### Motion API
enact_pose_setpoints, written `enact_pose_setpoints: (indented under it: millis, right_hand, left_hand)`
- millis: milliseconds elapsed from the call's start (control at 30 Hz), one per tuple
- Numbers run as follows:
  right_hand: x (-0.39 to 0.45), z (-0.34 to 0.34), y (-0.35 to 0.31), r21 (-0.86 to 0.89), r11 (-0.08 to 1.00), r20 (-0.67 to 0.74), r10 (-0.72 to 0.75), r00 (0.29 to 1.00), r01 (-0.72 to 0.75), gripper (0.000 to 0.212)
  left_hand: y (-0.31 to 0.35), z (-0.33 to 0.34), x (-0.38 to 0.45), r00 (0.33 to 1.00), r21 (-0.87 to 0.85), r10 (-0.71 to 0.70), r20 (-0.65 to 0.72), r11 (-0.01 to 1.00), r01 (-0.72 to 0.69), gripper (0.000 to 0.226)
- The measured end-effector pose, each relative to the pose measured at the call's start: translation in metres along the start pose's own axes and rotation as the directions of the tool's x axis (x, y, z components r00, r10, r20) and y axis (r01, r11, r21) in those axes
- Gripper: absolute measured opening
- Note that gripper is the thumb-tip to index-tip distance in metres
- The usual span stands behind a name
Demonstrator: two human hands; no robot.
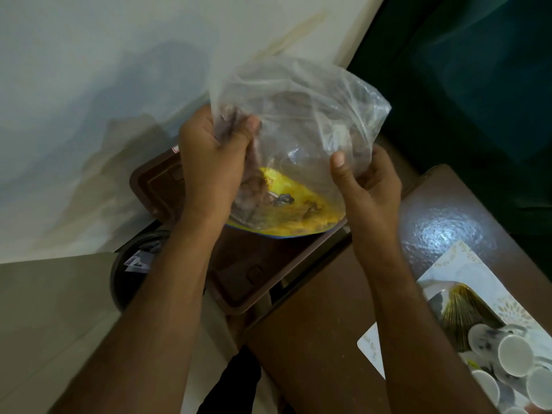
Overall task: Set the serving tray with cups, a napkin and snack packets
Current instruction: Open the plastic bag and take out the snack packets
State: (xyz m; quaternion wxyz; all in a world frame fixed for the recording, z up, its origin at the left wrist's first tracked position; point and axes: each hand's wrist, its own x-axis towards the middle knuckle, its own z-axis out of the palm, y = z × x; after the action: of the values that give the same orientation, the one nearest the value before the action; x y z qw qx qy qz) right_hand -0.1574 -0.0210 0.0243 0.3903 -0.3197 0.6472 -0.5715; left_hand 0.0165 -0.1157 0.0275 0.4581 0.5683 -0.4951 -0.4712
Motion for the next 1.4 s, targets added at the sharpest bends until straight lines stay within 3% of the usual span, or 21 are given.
enact_pose_setpoints:
  millis: [100,200,300,400,567,667,900,1200,1300,1400]
  right_hand:
    - [-0.002,-0.011,0.011,-0.135,0.991,0.109,0.033,0.993,-0.018,0.058]
    - [-0.002,-0.010,0.017,-0.153,0.988,0.048,0.027,0.998,-0.020,0.044]
    - [0.001,-0.005,0.015,-0.057,0.998,-0.045,0.033,0.998,-0.036,0.030]
    - [0.008,-0.003,0.011,0.019,0.999,-0.094,0.027,0.995,-0.026,0.028]
    - [0.024,0.004,0.001,0.066,0.996,-0.137,-0.044,0.990,0.054,0.023]
    - [0.033,0.005,-0.004,0.108,0.992,-0.159,-0.049,0.986,0.067,0.019]
    - [0.036,0.007,-0.008,0.165,0.982,-0.171,-0.060,0.983,0.089,0.031]
    - [0.033,0.011,-0.024,0.210,0.973,-0.182,-0.060,0.982,0.098,0.050]
    - [0.032,0.010,-0.029,0.273,0.956,-0.183,-0.057,0.982,0.106,0.039]
    - [0.033,0.009,-0.033,0.217,0.962,-0.174,-0.127,0.977,0.163,0.028]
  left_hand:
    - [0.000,0.002,0.007,0.999,-0.047,-0.045,0.010,0.998,0.045,0.010]
    - [0.001,0.003,0.011,0.998,-0.051,-0.053,0.024,0.997,0.054,0.023]
    - [-0.002,-0.004,0.014,0.979,-0.062,-0.109,0.174,0.991,0.121,0.038]
    - [-0.010,-0.011,0.010,0.949,0.065,-0.161,0.271,0.987,0.148,0.060]
    - [-0.008,-0.007,0.008,0.988,0.088,-0.096,0.119,0.992,0.086,0.043]
    - [0.003,-0.005,0.015,0.994,0.053,-0.056,0.090,0.997,0.051,0.048]
    - [0.019,-0.001,0.016,0.998,-0.083,-0.016,0.059,0.996,0.021,0.033]
    - [0.028,-0.001,0.007,0.984,-0.251,-0.015,-0.180,0.967,-0.031,0.051]
    - [0.030,-0.004,0.007,0.980,-0.272,0.059,-0.190,0.956,-0.111,0.040]
    - [0.030,-0.002,0.010,0.978,-0.225,0.128,-0.166,0.960,-0.164,0.031]
